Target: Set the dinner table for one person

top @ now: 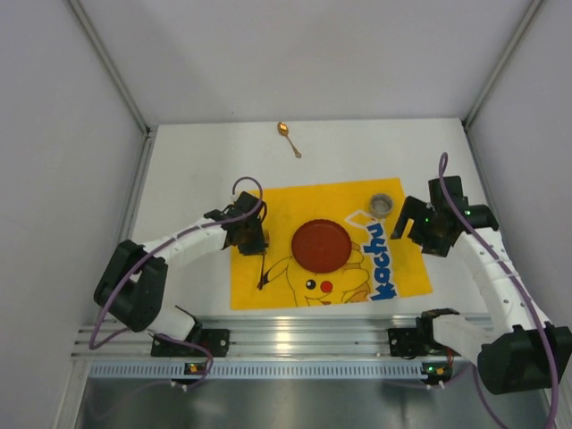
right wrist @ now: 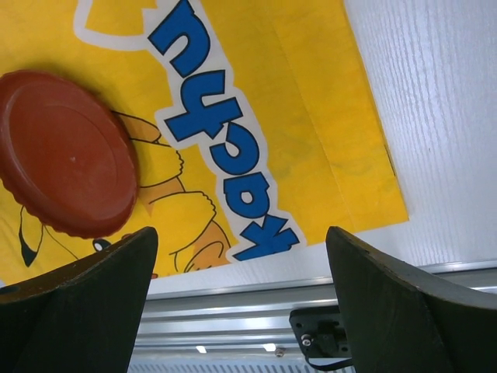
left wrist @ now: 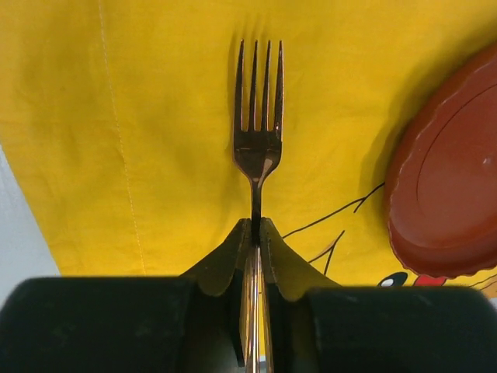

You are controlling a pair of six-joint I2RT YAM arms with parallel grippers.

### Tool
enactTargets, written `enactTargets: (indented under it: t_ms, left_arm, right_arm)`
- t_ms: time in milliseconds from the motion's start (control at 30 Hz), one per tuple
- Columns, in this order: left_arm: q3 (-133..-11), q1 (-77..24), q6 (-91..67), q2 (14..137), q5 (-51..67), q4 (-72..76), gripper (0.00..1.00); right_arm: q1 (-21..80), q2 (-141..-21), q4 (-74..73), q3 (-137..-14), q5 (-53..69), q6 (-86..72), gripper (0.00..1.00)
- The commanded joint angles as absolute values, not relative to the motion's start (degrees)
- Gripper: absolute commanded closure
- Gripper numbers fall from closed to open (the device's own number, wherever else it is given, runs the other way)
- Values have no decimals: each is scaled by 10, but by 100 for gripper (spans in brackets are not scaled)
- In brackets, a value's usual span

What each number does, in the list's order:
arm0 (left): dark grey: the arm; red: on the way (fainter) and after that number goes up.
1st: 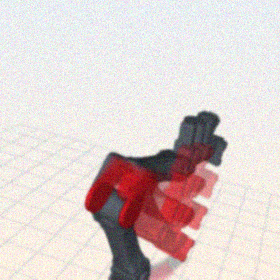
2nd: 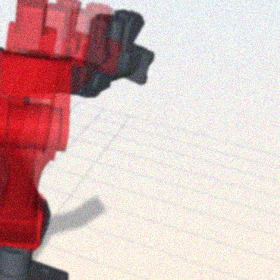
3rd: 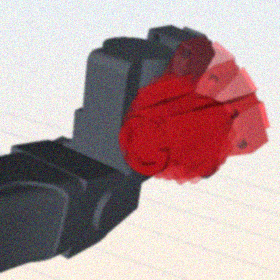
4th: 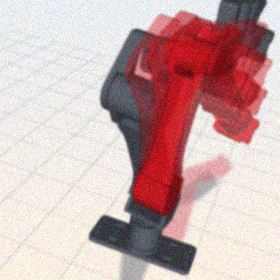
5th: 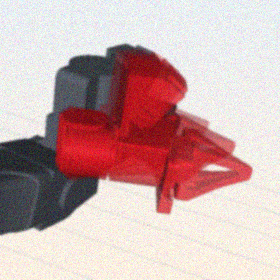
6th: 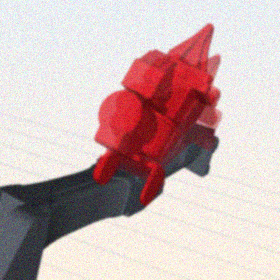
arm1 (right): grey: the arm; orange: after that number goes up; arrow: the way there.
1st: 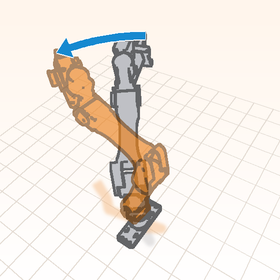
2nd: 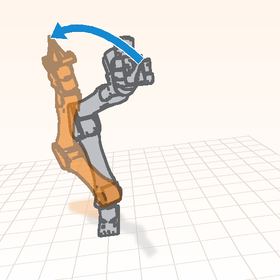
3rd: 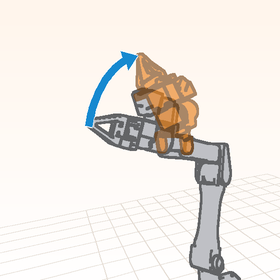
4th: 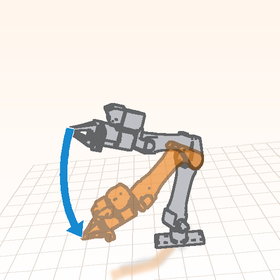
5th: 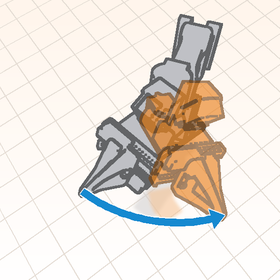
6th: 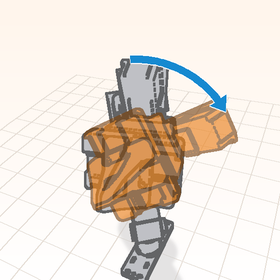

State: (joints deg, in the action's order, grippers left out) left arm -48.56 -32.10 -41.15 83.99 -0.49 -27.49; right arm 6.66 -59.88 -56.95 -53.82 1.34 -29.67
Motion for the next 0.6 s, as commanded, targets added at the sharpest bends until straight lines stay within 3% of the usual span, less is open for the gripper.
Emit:
enactTargets:
  t_ms: [0, 33, 133, 233, 367, 467, 567]
  left_arm:
    - [-480, -324, -432, 849, -11, -234, 85]
    - [-479, -324, -432, 851, -10, -232, 71]
    - [-482, -325, -432, 847, -9, -233, 45]
    - [-502, -325, -419, 846, -9, -252, 29]
    - [-560, -324, -400, 845, -40, -300, 24]
    - [-606, -321, -382, 845, -54, -326, 23]
    - [-642, -307, -368, 853, -50, -343, 23]
  right_arm:
    - [75, -608, -570, -599, 3, -287, 10]
    - [76, -617, -572, -608, 2, -286, 10]
    - [82, -655, -568, -649, 2, -285, 10]
    - [104, -719, -556, -706, 3, -286, 10]
    - [155, -839, -541, -819, 33, -266, 9]
    - [200, -978, -559, -976, 29, -242, 0]
    - [224, -1160, -612, -1202, 13, -226, 0]
